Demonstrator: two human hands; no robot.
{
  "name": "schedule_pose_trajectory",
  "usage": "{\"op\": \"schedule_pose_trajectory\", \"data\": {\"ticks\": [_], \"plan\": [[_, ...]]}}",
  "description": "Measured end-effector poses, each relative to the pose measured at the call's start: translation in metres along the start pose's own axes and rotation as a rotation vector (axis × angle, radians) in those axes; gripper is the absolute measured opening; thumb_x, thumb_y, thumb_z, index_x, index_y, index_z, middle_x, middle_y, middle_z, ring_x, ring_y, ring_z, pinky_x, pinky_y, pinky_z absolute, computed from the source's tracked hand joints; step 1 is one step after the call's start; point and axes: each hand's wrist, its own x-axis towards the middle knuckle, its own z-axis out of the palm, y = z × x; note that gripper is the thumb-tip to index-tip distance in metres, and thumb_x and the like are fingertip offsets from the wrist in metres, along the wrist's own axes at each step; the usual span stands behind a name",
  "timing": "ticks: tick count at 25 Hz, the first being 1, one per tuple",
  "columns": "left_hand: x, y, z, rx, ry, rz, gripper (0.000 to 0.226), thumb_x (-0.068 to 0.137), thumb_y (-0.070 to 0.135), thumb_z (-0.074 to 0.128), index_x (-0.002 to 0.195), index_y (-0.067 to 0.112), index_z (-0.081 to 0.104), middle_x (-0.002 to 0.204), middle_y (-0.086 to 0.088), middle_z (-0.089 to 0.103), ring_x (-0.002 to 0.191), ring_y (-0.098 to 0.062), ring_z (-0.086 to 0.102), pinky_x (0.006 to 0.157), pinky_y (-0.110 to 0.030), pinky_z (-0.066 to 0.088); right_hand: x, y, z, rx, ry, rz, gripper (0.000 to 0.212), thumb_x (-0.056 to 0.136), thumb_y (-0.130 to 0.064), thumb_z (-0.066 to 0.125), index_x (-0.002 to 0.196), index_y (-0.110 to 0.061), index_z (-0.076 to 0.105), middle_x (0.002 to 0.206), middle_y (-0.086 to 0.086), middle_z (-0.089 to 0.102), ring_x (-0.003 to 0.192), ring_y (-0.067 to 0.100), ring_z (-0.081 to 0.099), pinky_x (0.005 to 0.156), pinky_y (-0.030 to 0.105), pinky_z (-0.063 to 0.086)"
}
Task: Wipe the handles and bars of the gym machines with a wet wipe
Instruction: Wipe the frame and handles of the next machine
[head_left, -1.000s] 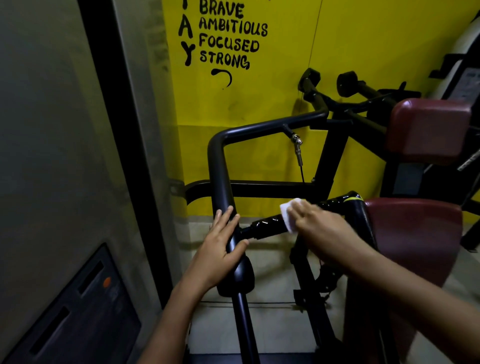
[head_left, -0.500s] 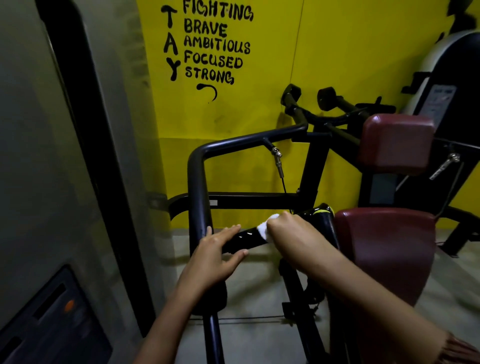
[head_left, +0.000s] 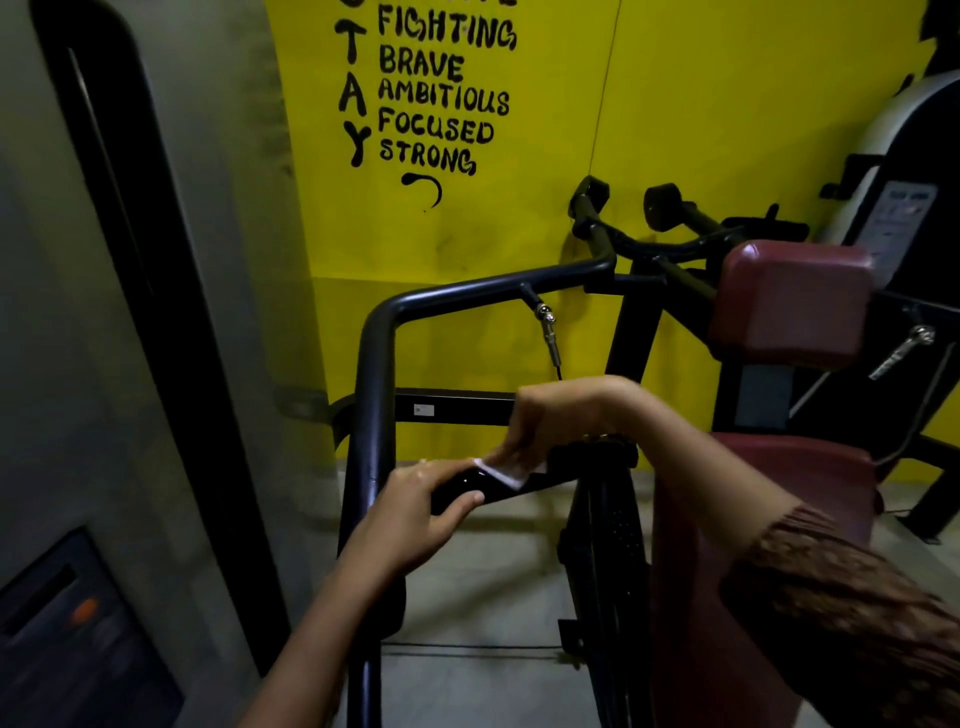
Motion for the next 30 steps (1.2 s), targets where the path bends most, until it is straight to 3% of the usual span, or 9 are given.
{"op": "schedule_pose_trajectory", "data": {"ticks": [3,6,9,13,16,19,21,26,30], "plan": [[-0.001,-0.003,-0.002,0.002,0.020,-0.063,0.045,0.074,0.043,0.065,0.109,0.016,0.069,0.105,0.003,0.070,0.097,0.000,0.060,0.079,-0.002,0.038,0.016,0.007,0.002,0.110,-0.047,-0.089,0.031,0.079,-0.013,0.071,0.109,-0.009,0.068,0.054,-0.019,0.061,0.048,-0.004,0.047,0.052,0.010,0.034],[-0.002,-0.006,-0.001,0.049,0.033,-0.080,0.040,0.079,0.036,0.071,0.114,0.016,0.066,0.110,0.002,0.068,0.099,0.001,0.056,0.081,-0.005,0.037,-0.013,0.041,-0.019,0.119,-0.059,0.040,0.014,0.076,-0.024,0.075,0.091,-0.024,0.074,0.063,-0.006,0.060,0.053,0.004,0.044,0.054,0.021,0.034],[-0.002,-0.007,0.000,0.068,0.022,-0.071,0.044,0.079,0.045,0.067,0.114,0.018,0.066,0.108,0.004,0.069,0.097,0.002,0.056,0.080,-0.003,0.036,-0.022,0.054,-0.028,0.030,-0.094,0.106,0.017,0.078,-0.025,0.074,0.094,-0.019,0.074,0.056,-0.003,0.051,0.047,0.005,0.037,0.046,0.016,0.028],[-0.001,-0.008,-0.001,0.061,0.003,-0.073,0.062,0.071,0.061,0.049,0.106,0.015,0.070,0.099,0.002,0.072,0.091,0.000,0.061,0.077,0.003,0.035,0.015,0.028,-0.001,0.204,-0.085,-0.042,0.022,0.080,-0.023,0.071,0.092,-0.005,0.073,0.071,-0.002,0.069,0.059,0.004,0.054,0.055,0.015,0.040],[-0.001,-0.007,0.000,0.049,0.014,-0.058,0.063,0.070,0.061,0.048,0.106,0.014,0.070,0.099,0.001,0.071,0.095,0.001,0.056,0.077,0.004,0.035,0.000,0.042,-0.007,0.275,-0.073,-0.004,0.011,0.080,-0.021,0.071,0.081,-0.010,0.074,0.090,0.005,0.074,0.068,0.009,0.063,0.061,0.017,0.044],[0.000,-0.008,0.000,0.055,0.012,-0.062,0.065,0.070,0.062,0.047,0.107,0.015,0.070,0.099,0.002,0.071,0.096,0.001,0.056,0.077,0.004,0.035,-0.030,0.072,-0.025,0.235,-0.081,0.128,0.022,0.081,-0.015,0.069,0.097,0.000,0.071,0.068,-0.013,0.070,0.061,0.007,0.055,0.056,0.019,0.042],[0.000,-0.009,0.000,0.052,0.012,-0.063,0.064,0.070,0.062,0.048,0.106,0.015,0.070,0.098,0.003,0.071,0.097,0.001,0.056,0.077,0.003,0.036,-0.030,0.073,-0.029,0.182,-0.077,0.174,0.026,0.081,-0.011,0.069,0.106,-0.003,0.069,0.062,-0.012,0.065,0.057,0.003,0.051,0.053,0.014,0.042],[0.001,-0.008,0.000,0.054,0.010,-0.043,0.060,0.070,0.059,0.050,0.104,0.015,0.071,0.095,0.003,0.071,0.093,0.004,0.055,0.076,0.004,0.036,-0.003,0.044,-0.008,0.186,-0.026,0.078,0.031,0.072,-0.024,0.077,0.101,-0.012,0.072,0.081,-0.001,0.071,0.062,0.002,0.057,0.064,0.023,0.044],[0.001,-0.008,0.000,0.078,0.001,-0.049,0.055,0.073,0.055,0.056,0.107,0.015,0.069,0.098,0.003,0.071,0.090,0.002,0.059,0.076,0.005,0.035,-0.040,0.079,-0.024,0.295,-0.046,0.163,0.018,0.079,-0.013,0.071,0.097,-0.016,0.073,0.066,-0.004,0.065,0.058,0.005,0.053,0.057,0.019,0.043]]}}
